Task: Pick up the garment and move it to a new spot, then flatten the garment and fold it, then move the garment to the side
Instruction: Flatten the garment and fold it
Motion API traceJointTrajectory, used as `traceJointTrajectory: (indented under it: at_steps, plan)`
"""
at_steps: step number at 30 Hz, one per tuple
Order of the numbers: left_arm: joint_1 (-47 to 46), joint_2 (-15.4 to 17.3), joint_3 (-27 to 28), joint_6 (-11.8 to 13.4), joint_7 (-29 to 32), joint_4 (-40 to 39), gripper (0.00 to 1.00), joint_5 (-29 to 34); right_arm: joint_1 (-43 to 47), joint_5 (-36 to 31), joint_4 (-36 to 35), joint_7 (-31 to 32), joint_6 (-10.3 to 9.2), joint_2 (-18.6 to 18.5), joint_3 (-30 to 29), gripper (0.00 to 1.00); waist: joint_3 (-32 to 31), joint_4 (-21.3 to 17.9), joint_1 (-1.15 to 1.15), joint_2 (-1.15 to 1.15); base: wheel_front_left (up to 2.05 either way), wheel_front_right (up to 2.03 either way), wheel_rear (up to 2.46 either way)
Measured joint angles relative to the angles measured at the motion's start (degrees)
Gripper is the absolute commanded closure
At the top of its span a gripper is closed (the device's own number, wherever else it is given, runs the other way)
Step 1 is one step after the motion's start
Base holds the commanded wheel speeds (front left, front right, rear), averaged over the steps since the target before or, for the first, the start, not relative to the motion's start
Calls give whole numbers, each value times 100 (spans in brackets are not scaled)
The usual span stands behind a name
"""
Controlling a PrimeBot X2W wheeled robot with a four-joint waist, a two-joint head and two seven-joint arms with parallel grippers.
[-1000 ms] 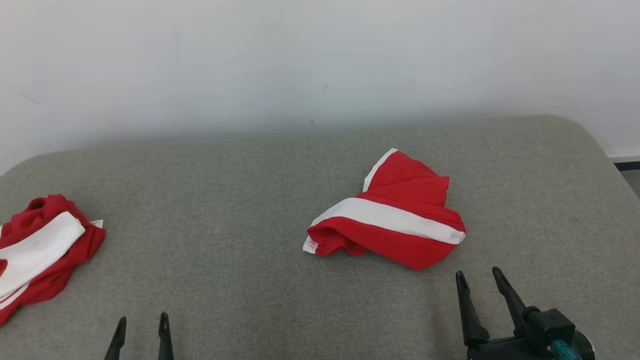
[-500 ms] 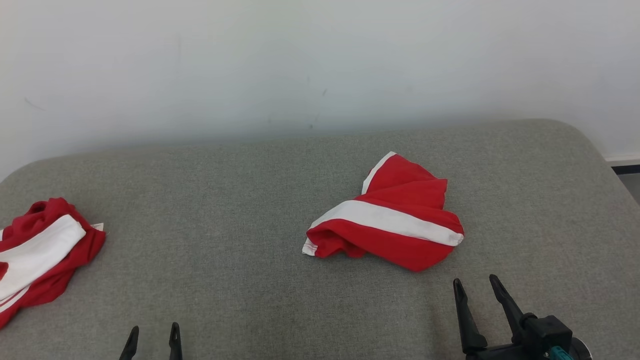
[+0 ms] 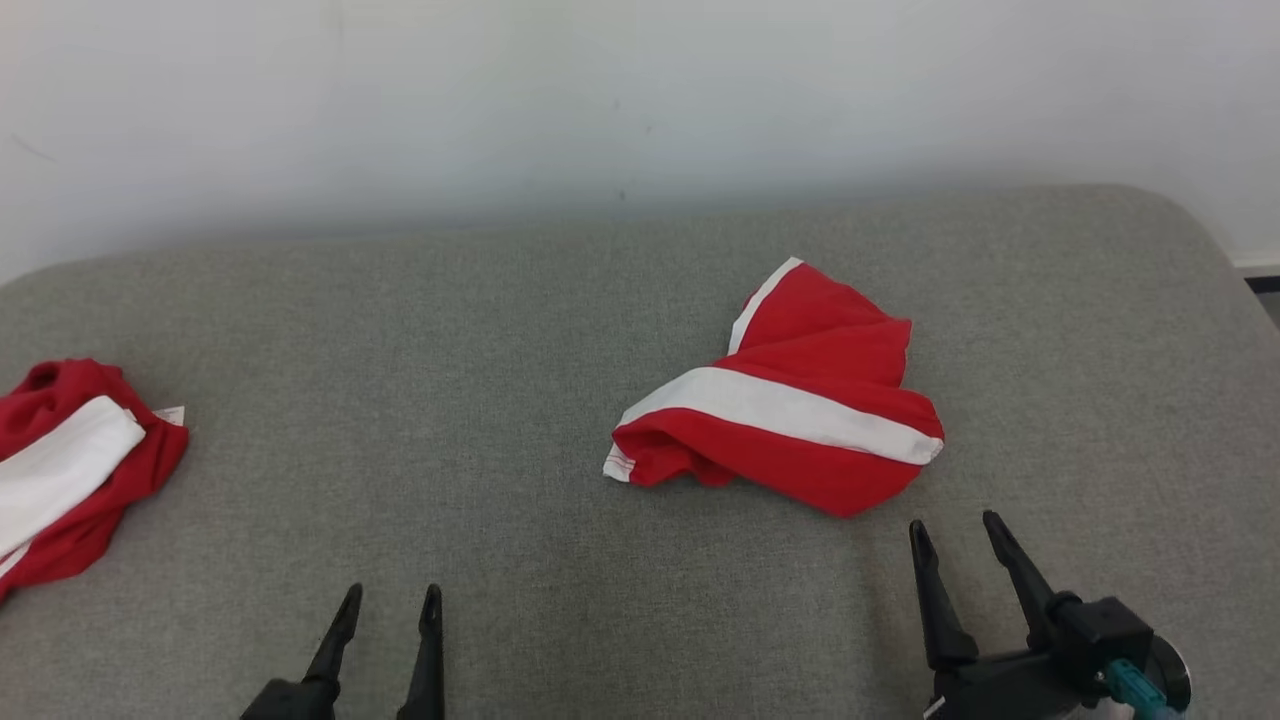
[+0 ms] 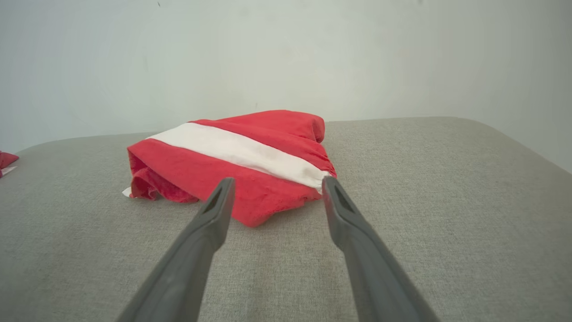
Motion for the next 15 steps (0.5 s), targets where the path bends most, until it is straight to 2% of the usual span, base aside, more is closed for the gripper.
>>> traceJointTrajectory:
  at_steps: [5,8,15]
  plan:
    - [-483,-1,-391,0,0,132,0,-172,-282,46,-92,0,0,-85,68,0,390,-27,1,0,0,0,0]
    - [-933,-4,-641,-1,0,314,0,-487,-404,54,-144,0,0,-171,129,0,650,-52,1,1,0,0,0]
    - [-2045,-10,-1288,11,-1,1358,0,-971,-691,122,-188,0,0,-256,276,0,1197,-182,1,1,0,0,0]
